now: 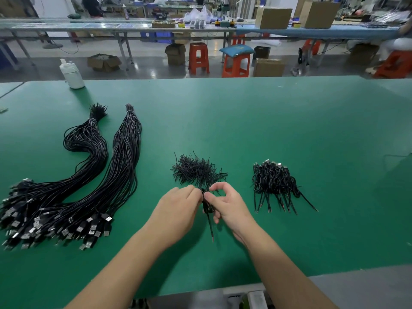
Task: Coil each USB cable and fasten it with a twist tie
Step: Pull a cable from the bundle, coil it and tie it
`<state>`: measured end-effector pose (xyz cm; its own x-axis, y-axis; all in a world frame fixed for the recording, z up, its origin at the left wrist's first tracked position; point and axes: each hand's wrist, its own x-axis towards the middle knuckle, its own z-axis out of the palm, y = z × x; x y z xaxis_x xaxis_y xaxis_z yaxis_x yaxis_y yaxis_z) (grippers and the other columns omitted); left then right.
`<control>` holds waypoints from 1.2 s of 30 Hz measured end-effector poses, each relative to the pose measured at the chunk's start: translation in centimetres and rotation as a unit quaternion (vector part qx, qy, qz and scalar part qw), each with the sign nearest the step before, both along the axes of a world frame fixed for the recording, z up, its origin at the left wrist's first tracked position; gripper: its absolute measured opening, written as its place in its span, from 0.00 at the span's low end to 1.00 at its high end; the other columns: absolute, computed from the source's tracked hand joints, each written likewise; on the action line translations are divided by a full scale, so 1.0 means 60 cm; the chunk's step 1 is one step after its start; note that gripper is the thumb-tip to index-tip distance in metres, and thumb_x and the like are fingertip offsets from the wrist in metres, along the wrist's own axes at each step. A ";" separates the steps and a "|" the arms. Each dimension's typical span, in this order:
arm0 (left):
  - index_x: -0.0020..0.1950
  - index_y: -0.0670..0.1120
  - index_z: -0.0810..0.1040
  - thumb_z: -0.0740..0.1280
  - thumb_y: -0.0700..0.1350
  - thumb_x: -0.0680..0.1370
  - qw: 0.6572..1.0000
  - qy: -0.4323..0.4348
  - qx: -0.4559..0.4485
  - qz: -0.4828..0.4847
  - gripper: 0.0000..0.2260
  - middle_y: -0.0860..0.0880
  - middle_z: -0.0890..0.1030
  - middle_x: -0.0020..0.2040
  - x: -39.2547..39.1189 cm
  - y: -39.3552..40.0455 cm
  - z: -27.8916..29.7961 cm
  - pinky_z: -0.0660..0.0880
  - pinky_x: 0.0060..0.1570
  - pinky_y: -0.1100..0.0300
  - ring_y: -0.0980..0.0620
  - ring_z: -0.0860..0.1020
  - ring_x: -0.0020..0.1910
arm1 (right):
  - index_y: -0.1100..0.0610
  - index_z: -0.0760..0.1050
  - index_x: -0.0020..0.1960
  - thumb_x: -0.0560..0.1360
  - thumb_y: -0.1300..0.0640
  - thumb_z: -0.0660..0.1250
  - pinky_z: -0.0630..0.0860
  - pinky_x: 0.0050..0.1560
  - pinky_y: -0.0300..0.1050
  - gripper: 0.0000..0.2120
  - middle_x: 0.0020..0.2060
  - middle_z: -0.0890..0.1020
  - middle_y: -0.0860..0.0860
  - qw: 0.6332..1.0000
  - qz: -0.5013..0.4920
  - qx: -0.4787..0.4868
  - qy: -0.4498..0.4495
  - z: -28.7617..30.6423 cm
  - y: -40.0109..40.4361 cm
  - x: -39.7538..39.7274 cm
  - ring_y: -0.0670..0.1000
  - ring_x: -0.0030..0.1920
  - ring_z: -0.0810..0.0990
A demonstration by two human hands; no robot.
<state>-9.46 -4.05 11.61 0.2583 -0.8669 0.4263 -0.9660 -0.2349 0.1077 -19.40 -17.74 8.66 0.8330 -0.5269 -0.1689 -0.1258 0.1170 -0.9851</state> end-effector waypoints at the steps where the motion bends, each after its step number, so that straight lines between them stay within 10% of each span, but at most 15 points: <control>1: 0.42 0.46 0.76 0.73 0.38 0.73 1.000 0.027 0.001 -0.003 0.07 0.50 0.75 0.37 -0.001 0.001 -0.002 0.75 0.33 0.53 0.46 0.73 0.31 | 0.57 0.74 0.53 0.79 0.58 0.68 0.72 0.30 0.40 0.05 0.34 0.80 0.59 1.000 0.000 0.007 -0.007 -0.001 0.001 -0.001 0.51 0.28 0.75; 6: 0.42 0.53 0.72 0.68 0.43 0.77 0.965 0.251 -0.050 0.060 0.08 0.58 0.74 0.36 0.005 0.006 -0.010 0.69 0.37 0.64 0.58 0.73 0.36 | 0.58 0.79 0.59 0.80 0.68 0.64 0.80 0.46 0.48 0.12 0.43 0.84 0.55 0.995 0.071 0.059 -0.042 -0.002 0.001 -0.008 0.51 0.42 0.82; 9: 0.39 0.54 0.73 0.70 0.42 0.76 0.941 0.322 -0.069 0.080 0.10 0.56 0.75 0.32 0.007 0.000 -0.006 0.66 0.33 0.70 0.59 0.73 0.33 | 0.54 0.82 0.57 0.77 0.66 0.69 0.75 0.38 0.43 0.11 0.37 0.82 0.52 0.996 0.078 -0.011 -0.033 0.002 0.003 -0.010 0.49 0.35 0.77; 14: 0.43 0.53 0.71 0.68 0.43 0.77 0.967 0.248 -0.042 0.047 0.08 0.57 0.74 0.37 0.002 0.002 0.001 0.68 0.37 0.65 0.59 0.73 0.36 | 0.56 0.82 0.44 0.78 0.59 0.69 0.62 0.31 0.41 0.06 0.28 0.72 0.49 0.996 0.046 -0.072 -0.001 0.002 0.001 -0.014 0.47 0.29 0.65; 20: 0.46 0.46 0.74 0.66 0.42 0.79 0.996 0.080 0.004 -0.027 0.03 0.49 0.75 0.41 -0.001 0.007 -0.003 0.74 0.39 0.50 0.45 0.74 0.37 | 0.53 0.74 0.56 0.81 0.57 0.65 0.55 0.24 0.40 0.04 0.29 0.72 0.53 0.999 0.030 0.010 0.005 0.005 0.008 -0.019 0.46 0.23 0.60; 30: 0.39 0.52 0.75 0.70 0.42 0.76 0.904 0.406 -0.075 0.113 0.09 0.53 0.76 0.31 0.012 0.006 -0.011 0.67 0.31 0.67 0.59 0.69 0.29 | 0.52 0.71 0.65 0.80 0.67 0.64 0.76 0.28 0.42 0.17 0.43 0.81 0.53 0.991 0.120 0.041 -0.044 0.017 0.003 -0.026 0.52 0.40 0.82; 36: 0.39 0.50 0.76 0.70 0.42 0.76 0.890 0.437 -0.068 0.114 0.08 0.51 0.75 0.31 0.014 0.006 -0.013 0.67 0.31 0.64 0.57 0.68 0.29 | 0.49 0.76 0.62 0.78 0.67 0.66 0.75 0.27 0.42 0.17 0.52 0.80 0.53 0.997 0.067 -0.003 -0.047 0.004 0.008 -0.029 0.46 0.37 0.80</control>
